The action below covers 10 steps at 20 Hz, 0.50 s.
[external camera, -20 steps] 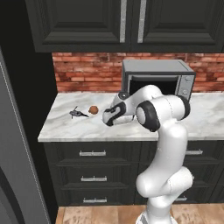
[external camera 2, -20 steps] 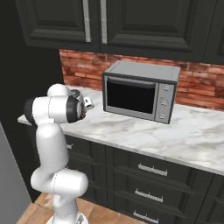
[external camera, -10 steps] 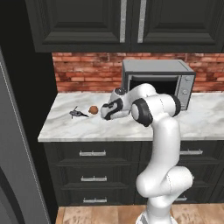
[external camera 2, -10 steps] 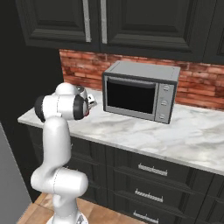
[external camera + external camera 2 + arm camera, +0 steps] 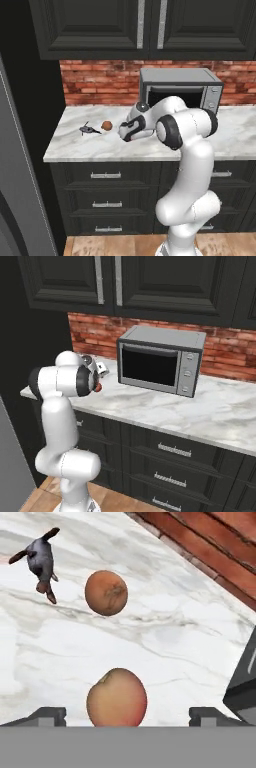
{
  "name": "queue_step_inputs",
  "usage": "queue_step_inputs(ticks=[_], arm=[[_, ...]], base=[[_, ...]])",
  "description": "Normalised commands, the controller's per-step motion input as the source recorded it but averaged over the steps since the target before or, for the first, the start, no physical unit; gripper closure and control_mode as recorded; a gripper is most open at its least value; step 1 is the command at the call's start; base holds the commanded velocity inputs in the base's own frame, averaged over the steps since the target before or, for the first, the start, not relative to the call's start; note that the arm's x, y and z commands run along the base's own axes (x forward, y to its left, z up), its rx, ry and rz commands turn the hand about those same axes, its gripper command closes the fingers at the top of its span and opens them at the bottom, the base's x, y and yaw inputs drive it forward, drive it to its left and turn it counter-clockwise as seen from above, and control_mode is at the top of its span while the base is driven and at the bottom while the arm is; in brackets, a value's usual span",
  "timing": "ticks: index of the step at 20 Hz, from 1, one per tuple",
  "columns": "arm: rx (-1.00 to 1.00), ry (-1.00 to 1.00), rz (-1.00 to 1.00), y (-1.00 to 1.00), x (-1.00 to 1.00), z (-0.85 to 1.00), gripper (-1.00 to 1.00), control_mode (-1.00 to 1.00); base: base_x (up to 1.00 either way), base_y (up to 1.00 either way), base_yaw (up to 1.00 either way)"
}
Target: Open the fridge, remove the peach, onion, and fish, and place them on any counter.
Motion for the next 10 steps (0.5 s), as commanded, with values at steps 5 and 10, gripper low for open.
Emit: queue_step_inputs(ticks=[5,10], arm=[[0.07,-0.38,0.03,-0.20,-1.00,0.88,-1.00,-1.00],[0.10,-0.25,0.01,-0.01,-1.00,1.00,-1.00,-1.00]], base=[[0.00,0.00,0.00],[0.00,0.00,0.00]])
